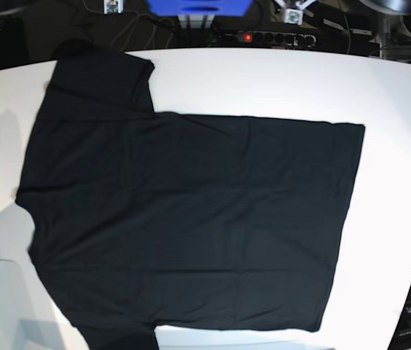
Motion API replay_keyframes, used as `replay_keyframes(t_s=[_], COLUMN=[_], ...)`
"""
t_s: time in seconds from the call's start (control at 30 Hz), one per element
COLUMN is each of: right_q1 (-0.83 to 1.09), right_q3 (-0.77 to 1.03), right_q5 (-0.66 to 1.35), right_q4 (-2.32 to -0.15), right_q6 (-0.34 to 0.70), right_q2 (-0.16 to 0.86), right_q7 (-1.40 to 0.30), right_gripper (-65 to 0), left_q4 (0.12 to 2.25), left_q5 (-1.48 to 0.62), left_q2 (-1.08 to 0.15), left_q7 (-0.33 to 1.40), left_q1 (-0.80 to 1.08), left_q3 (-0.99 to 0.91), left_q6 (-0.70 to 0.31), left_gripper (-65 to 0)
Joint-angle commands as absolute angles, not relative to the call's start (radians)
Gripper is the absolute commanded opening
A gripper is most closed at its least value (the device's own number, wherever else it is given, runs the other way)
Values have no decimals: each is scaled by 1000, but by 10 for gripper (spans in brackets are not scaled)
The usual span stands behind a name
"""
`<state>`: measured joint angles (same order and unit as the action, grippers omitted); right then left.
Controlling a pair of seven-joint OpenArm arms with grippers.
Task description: Fold the T-shirt properly
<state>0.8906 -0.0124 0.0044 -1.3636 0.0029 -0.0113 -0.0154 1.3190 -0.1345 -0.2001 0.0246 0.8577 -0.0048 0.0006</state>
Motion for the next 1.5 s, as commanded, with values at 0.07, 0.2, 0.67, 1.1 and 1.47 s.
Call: replay_keyframes(t_s=[0.07,0.2,0.67,1.1,1.47], right_q1=[984,1066,1084,987,966], right_q3=[-12,-12,-5,12,39], right_q5=[5,5,5,5,5], right_q4=[-1511,-1678,-2034,-2031,-2029], right_q6=[4,4,4,5,5], right_q2=[-7,-4,-1,48,50], right_q7=[-4,-4,-4,-4,-4], right_gripper=[-650,-650,-564,-362,-362], left_q4=[1440,1577,1951,1804,1595], left_q5=[-197,-243,-314,-507,-498], left_q2=[-249,-289,-263,-263,-266], left_q7=[8,2,8,217,245], left_q1=[935,1021,1066,719,487], left_q3=[-8,-8,-291,-452,-460], left_q6=[4,5,-4,-5,-5], left_gripper=[-650,-650,-603,-325,-325])
